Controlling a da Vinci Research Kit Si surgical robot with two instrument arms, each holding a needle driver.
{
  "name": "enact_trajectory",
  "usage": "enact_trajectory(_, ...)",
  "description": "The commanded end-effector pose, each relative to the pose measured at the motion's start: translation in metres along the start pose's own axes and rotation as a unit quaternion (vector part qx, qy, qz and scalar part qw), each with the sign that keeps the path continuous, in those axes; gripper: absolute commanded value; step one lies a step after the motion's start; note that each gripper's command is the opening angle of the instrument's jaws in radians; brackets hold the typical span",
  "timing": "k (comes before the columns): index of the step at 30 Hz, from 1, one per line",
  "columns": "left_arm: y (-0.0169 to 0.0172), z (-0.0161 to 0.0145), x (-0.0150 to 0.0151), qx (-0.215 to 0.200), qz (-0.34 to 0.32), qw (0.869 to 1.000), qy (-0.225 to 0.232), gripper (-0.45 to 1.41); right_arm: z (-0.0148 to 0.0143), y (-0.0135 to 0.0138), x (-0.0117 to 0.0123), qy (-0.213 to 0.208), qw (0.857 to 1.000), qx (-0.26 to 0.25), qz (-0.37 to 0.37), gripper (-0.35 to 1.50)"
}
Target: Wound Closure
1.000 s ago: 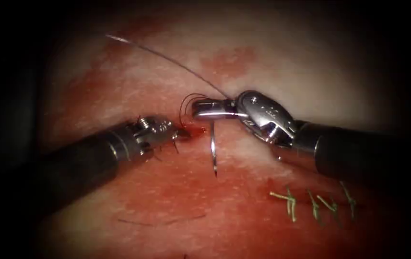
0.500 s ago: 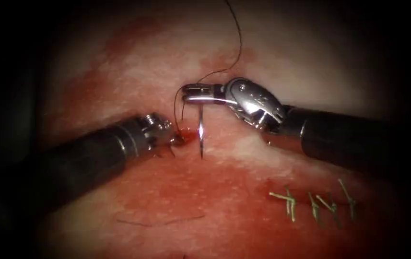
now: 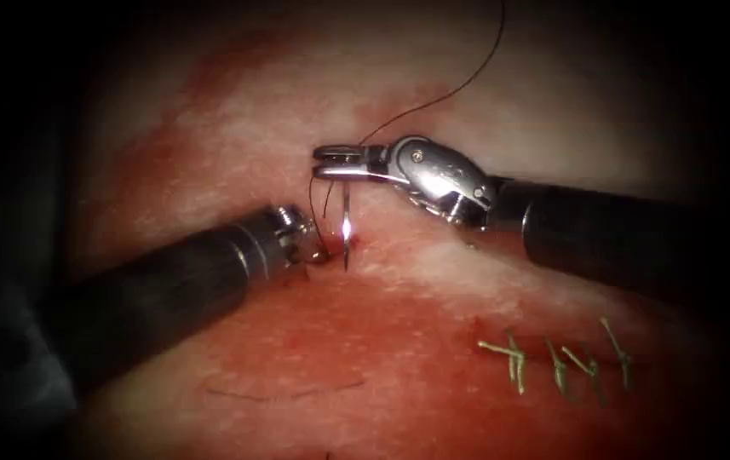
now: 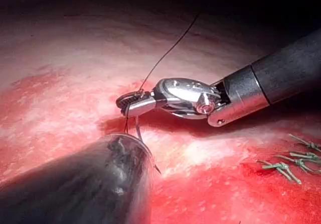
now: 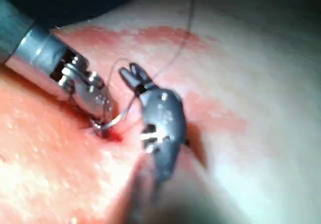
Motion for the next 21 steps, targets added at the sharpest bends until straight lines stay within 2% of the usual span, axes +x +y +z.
enact_trajectory(1,-0.0001,0.0002,0.0005,-0.005,0.001,1.0,0.002,0.2,0.0009,0.0005,-0.0007,0.002,1.0,-0.001,-0.005,-0.35)
enact_trajectory(2,0.0004,0.0,0.0004,-0.012,0.002,1.0,0.002,0.36,0.0011,0.0007,-0.0009,0.003,1.0,-0.002,-0.011,-0.35)
enact_trajectory(5,0.0012,-0.0005,0.0004,-0.023,-0.003,1.0,0.003,0.52,0.0013,0.0008,-0.001,0.005,1.0,-0.005,-0.018,-0.35)
enact_trajectory(13,0.0021,-0.0019,0.0007,-0.038,0.001,0.999,0.01,0.56,0.0018,0.0002,-0.0014,0.006,0.999,-0.007,-0.047,-0.35)
enact_trajectory(21,0.0018,-0.0018,0.0008,-0.036,0.004,0.999,0.012,0.51,0.0022,-0.0012,-0.0024,0.007,0.995,-0.007,-0.098,-0.35)
